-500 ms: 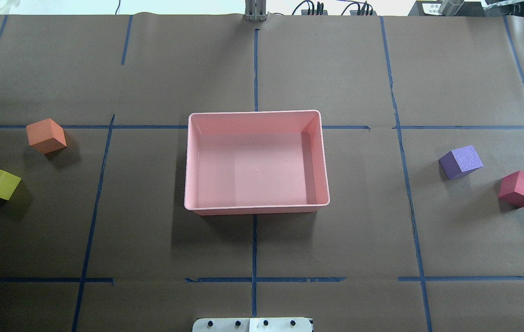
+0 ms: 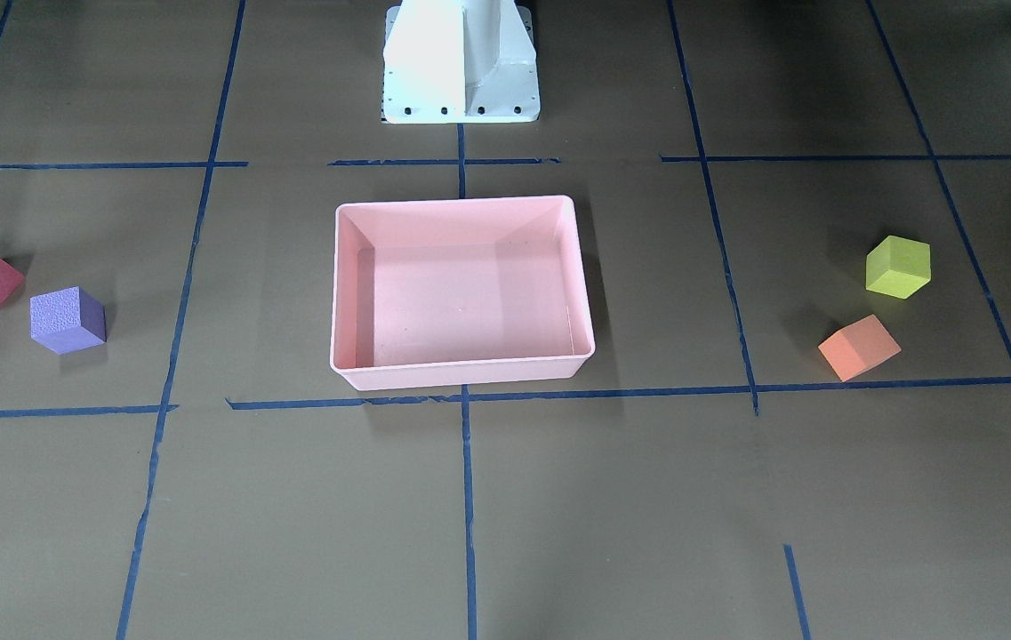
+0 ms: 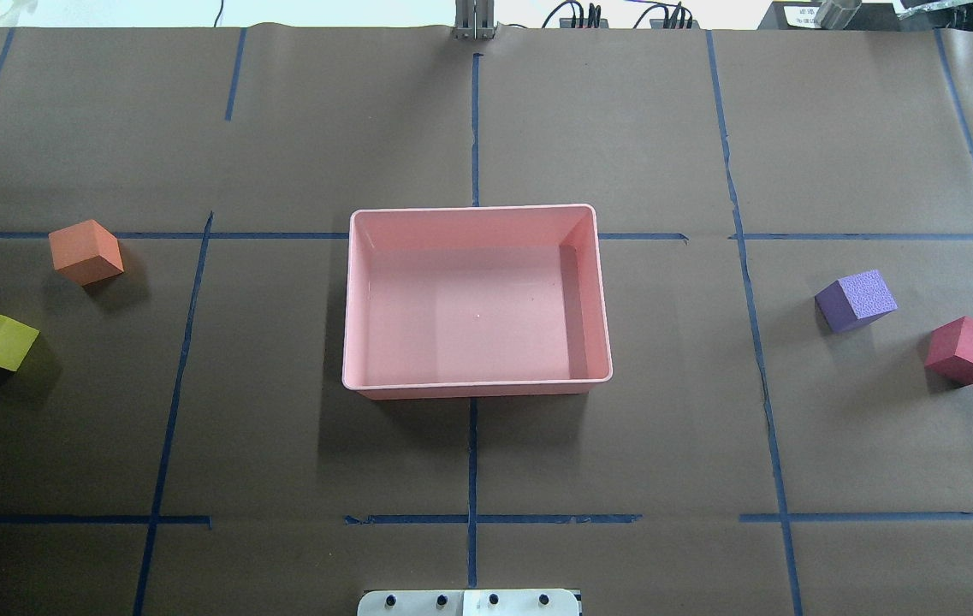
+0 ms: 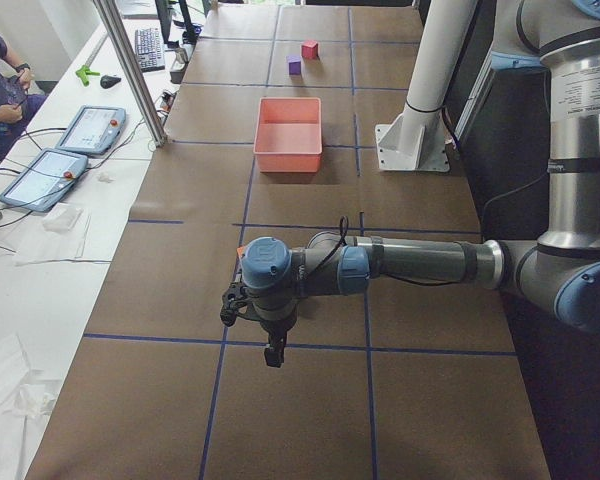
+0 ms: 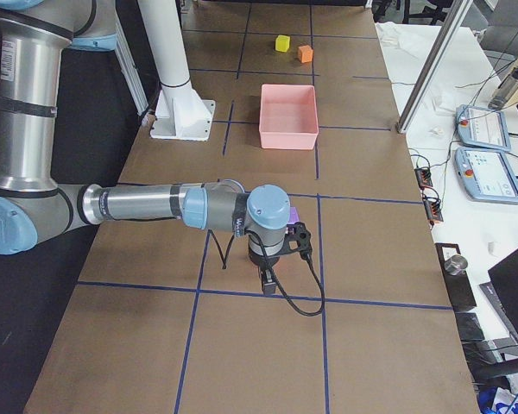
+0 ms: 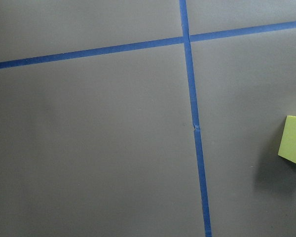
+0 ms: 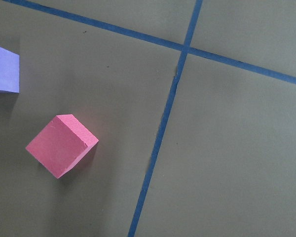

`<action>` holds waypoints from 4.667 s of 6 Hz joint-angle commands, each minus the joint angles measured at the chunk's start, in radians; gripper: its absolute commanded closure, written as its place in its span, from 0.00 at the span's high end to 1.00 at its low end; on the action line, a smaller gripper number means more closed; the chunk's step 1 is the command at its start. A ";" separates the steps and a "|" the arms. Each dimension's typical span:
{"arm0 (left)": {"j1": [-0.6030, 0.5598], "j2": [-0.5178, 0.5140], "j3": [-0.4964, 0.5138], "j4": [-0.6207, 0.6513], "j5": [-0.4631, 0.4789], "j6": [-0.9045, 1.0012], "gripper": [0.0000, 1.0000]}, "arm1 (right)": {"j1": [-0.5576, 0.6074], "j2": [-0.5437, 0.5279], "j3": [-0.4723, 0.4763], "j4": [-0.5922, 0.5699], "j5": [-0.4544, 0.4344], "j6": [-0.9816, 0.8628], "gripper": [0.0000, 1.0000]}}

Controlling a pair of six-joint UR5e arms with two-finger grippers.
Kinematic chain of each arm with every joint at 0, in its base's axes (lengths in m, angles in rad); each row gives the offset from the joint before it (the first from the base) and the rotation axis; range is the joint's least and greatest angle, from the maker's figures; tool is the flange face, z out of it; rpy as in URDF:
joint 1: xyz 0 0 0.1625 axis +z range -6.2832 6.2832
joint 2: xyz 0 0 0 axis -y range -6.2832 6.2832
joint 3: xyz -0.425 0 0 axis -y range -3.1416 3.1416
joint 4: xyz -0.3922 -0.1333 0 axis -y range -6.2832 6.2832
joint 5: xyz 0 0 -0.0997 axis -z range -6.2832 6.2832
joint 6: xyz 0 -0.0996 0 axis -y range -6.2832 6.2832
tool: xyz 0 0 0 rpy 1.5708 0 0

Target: Place blocks into pink bin with both arms

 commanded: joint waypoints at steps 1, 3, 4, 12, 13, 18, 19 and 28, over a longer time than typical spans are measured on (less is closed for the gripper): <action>0.000 0.000 0.001 0.000 -0.002 0.000 1.00 | -0.168 0.028 -0.001 0.205 -0.002 0.250 1.00; 0.001 0.000 0.001 -0.001 -0.003 0.000 1.00 | -0.362 0.115 -0.004 0.345 -0.020 0.588 1.00; 0.001 0.000 0.001 -0.001 -0.003 0.000 1.00 | -0.441 0.153 -0.006 0.344 -0.065 0.628 1.00; 0.001 0.000 0.004 -0.001 -0.005 0.000 1.00 | -0.622 0.288 -0.254 0.352 -0.131 0.670 0.99; 0.001 0.000 0.004 -0.001 -0.005 0.000 1.00 | -0.622 0.298 -0.256 0.352 -0.130 0.673 0.64; 0.001 0.000 0.001 -0.001 -0.006 0.000 1.00 | -0.620 0.498 -0.140 0.190 -0.116 0.887 0.43; 0.001 0.000 0.001 -0.001 -0.006 0.000 1.00 | -0.632 0.601 -0.123 0.084 -0.116 0.973 0.43; 0.043 -0.081 0.016 -0.117 -0.002 -0.006 1.00 | -0.918 1.001 -0.206 -0.021 -0.346 1.577 1.00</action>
